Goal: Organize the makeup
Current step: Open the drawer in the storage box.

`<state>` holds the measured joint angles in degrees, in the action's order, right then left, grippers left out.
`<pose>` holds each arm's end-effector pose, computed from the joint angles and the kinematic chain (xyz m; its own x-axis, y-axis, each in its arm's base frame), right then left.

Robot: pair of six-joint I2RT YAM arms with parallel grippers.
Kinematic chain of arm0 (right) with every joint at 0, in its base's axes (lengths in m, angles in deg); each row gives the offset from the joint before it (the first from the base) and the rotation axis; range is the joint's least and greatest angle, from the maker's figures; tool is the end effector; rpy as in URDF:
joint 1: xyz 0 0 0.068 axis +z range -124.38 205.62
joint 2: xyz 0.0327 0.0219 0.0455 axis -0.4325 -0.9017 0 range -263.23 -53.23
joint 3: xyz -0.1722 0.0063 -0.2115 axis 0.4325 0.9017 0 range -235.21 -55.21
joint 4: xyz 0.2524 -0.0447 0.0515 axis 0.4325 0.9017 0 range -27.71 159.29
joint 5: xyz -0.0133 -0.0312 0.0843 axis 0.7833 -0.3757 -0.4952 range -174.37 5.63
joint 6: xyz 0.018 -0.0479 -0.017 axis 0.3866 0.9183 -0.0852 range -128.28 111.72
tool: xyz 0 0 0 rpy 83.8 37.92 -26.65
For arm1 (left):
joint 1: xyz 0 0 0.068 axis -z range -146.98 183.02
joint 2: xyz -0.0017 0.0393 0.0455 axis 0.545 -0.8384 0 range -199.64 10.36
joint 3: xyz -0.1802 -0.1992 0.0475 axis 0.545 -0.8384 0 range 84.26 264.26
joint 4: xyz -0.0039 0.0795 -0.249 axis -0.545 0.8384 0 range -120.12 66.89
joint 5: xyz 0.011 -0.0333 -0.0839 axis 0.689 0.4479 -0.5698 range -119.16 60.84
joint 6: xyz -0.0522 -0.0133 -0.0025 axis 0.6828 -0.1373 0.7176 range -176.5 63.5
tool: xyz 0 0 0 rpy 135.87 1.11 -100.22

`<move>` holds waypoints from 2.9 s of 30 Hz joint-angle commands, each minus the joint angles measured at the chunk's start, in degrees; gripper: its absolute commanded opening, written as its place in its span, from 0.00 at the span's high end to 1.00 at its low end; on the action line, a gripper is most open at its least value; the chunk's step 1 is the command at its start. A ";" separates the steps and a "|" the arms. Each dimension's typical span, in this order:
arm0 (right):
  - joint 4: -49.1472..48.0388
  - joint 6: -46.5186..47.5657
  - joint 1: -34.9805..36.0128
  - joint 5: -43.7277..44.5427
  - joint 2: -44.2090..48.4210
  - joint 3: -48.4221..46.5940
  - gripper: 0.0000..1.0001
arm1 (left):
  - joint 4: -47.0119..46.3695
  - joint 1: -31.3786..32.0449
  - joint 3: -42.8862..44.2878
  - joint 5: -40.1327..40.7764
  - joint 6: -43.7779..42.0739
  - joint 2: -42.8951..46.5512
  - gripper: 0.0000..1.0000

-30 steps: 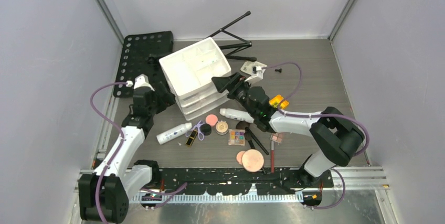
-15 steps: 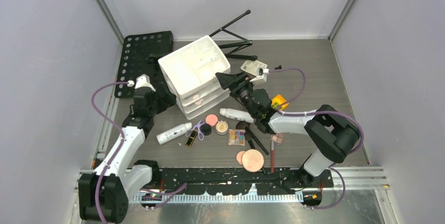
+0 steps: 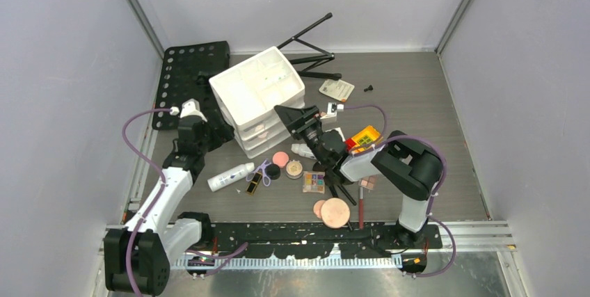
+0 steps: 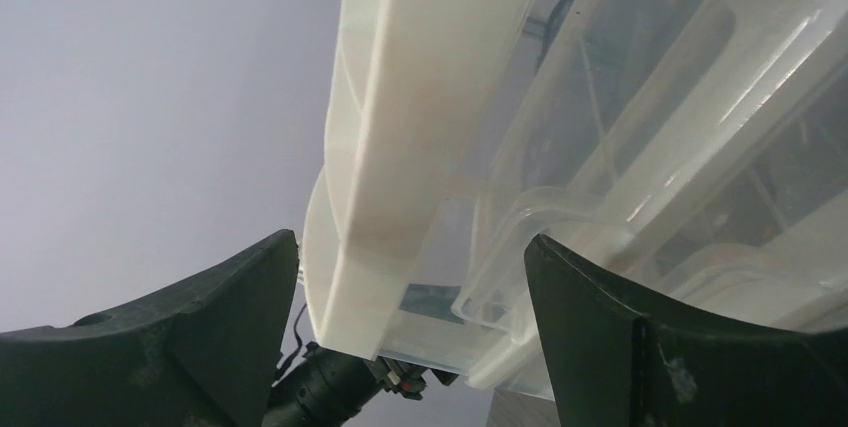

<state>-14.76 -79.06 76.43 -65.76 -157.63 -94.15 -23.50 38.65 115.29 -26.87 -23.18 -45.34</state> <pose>0.2283 0.2622 0.1929 -0.4652 0.8456 -0.2619 -0.2967 0.1298 0.9461 0.2117 -0.0195 0.2269 -0.4671 -0.5056 -0.7254 -0.2305 0.8616 -0.4521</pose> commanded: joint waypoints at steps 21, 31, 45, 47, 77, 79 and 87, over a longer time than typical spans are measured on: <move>-5.38 -2.50 1.22 0.89 -3.54 -8.37 0.08 | -3.79 0.53 0.31 -0.49 -0.61 -0.11 0.14; -5.46 -1.58 1.16 1.22 -0.83 -5.88 0.09 | -3.80 0.52 0.32 -0.33 -0.66 -0.37 0.14; -5.47 -0.96 1.21 2.02 2.80 -2.50 0.16 | -3.80 0.52 0.28 -0.03 -0.63 -0.72 0.13; -5.43 -0.81 1.16 2.28 3.57 -1.60 0.15 | -3.75 0.52 0.34 -0.01 -0.67 -0.72 0.14; -5.39 1.08 1.31 2.95 13.39 9.81 0.06 | -3.92 0.53 0.34 0.76 -0.70 -1.50 0.13; -5.43 1.17 1.31 2.92 14.03 10.16 0.06 | -3.89 0.53 0.35 0.70 -0.69 -1.53 0.14; -5.41 1.13 1.31 2.93 16.86 12.40 0.06 | -3.89 0.55 0.32 0.79 -0.78 -1.43 0.14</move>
<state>-13.89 -78.62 77.33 -64.76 -145.02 -82.24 -24.42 38.98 115.29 -26.81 -23.73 -46.78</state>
